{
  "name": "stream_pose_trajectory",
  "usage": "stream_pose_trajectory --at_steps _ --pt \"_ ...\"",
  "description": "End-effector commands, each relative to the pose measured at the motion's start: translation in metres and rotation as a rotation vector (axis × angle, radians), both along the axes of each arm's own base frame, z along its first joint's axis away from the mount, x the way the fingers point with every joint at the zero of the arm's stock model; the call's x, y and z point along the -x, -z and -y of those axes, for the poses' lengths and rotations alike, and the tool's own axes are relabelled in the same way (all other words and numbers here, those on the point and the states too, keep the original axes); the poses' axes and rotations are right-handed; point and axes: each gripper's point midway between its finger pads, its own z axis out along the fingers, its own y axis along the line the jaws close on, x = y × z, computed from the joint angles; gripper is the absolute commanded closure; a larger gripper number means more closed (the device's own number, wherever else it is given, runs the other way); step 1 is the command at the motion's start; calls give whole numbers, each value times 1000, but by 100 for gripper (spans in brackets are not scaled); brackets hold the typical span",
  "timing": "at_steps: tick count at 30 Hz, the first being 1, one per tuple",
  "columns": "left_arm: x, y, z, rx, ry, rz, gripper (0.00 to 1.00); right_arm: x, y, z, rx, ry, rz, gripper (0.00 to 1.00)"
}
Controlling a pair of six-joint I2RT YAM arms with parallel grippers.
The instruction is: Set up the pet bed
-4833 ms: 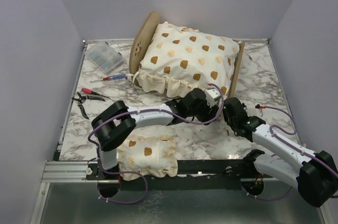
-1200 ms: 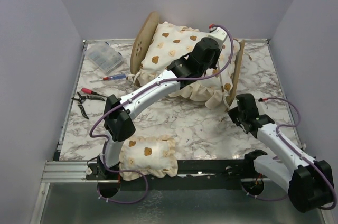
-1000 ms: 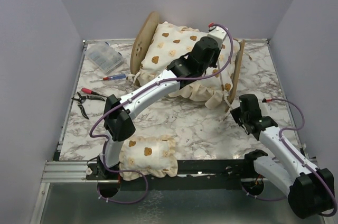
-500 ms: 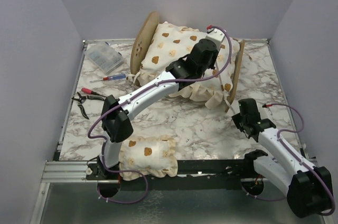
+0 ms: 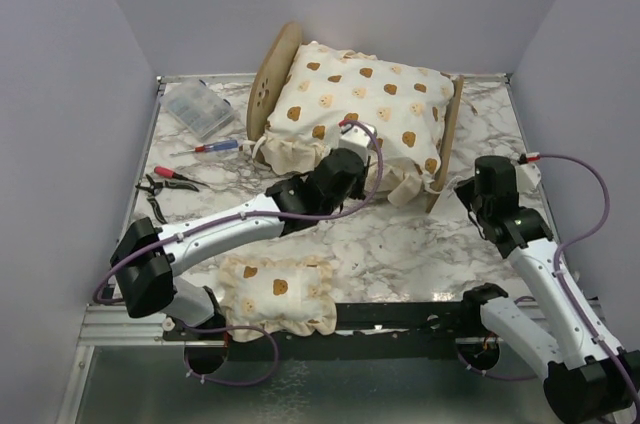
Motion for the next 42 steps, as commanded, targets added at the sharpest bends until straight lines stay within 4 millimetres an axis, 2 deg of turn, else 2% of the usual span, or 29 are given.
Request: stream_pose_trajectory --at_steps 1,5,7,10,16,21,23,27,32,36,40,41,42 --pt "40 79 3 15 9 -167 100 -5 -33 10 119 -35 33 99" --pt "67 139 -2 0 -7 -250 100 -16 -54 8 138 -56 66 99" --pt "77 163 -6 -21 -11 -292 100 -22 -63 9 149 -56 86 99" --pt "90 188 -12 -72 4 -330 100 -33 -70 10 177 -49 99 99" --pt "111 221 8 -196 120 -378 100 -61 -69 14 197 -39 96 99" --pt "118 242 21 -279 159 -420 100 -80 -73 35 177 0 107 99" --pt "119 247 21 -293 165 -434 100 -89 -74 42 164 -2 113 99" --pt "114 253 16 -286 145 -466 100 -102 -81 40 165 -37 122 99" --pt "117 261 12 -321 148 -500 100 -110 -88 39 179 -76 137 99" --pt "117 254 18 -312 165 -498 99 -102 -83 35 185 -118 119 99" --pt "119 233 38 -252 209 -477 89 -83 -72 26 171 -182 87 99" --pt "121 227 45 -234 226 -472 85 -78 -69 24 169 -190 80 97" --pt "124 221 51 -217 243 -466 78 -74 -65 24 169 -193 74 88"
